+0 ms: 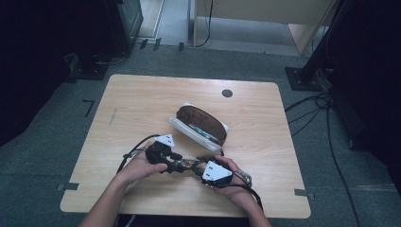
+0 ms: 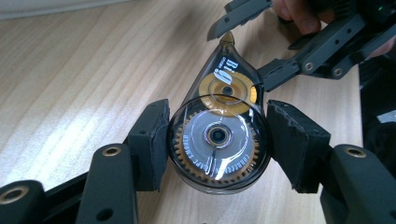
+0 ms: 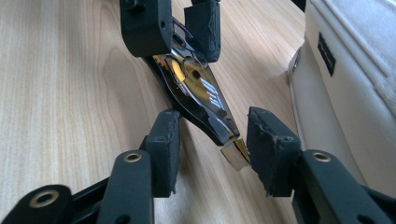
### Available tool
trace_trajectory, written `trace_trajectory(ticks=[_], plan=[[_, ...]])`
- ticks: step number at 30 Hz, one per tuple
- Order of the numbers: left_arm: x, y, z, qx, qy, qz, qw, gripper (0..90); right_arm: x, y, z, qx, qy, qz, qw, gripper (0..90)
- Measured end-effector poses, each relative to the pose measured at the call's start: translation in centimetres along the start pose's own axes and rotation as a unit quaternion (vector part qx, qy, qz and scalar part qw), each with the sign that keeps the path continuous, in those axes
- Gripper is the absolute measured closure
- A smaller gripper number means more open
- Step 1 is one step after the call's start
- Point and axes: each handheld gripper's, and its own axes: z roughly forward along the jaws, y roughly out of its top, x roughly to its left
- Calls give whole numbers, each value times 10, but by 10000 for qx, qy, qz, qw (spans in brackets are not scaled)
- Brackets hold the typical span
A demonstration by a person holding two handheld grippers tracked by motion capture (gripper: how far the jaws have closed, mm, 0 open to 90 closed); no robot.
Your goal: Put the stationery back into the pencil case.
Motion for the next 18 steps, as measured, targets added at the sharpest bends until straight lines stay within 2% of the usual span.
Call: trace_trajectory(ticks=[4, 6, 10, 12, 13, 15, 17, 18], plan=[[2, 1, -1, 0, -92, -128, 9999, 420, 4, 1, 2, -34, -17, -296, 9996, 623], [4, 1, -2, -21, -156, -170, 9997, 421, 7, 1, 3, -26, 9, -555, 9985, 663], [8, 1, -8, -334, -299, -336, 9984, 415, 14, 1, 5, -3, 64, -953, 9954, 762], [8, 0, -12, -514, -244, -269, 9980, 411, 13, 2, 4, -48, 64, -747, 9972, 793], [8, 0, -14, -579, -267, -254, 9976, 396, 9, 2, 2, -64, 184, -614, 9979, 793], [6, 0, -18, -717, -282, -214, 9968, 347, 8, 1, 2, 66, 173, -547, 9983, 794], [4, 0, -21, -786, -244, -153, 9965, 326, 8, 1, 2, 79, 201, -531, 9984, 794], [4, 0, -23, -819, -204, -151, 9963, 320, 8, 1, 1, 65, 226, -443, 9987, 794]])
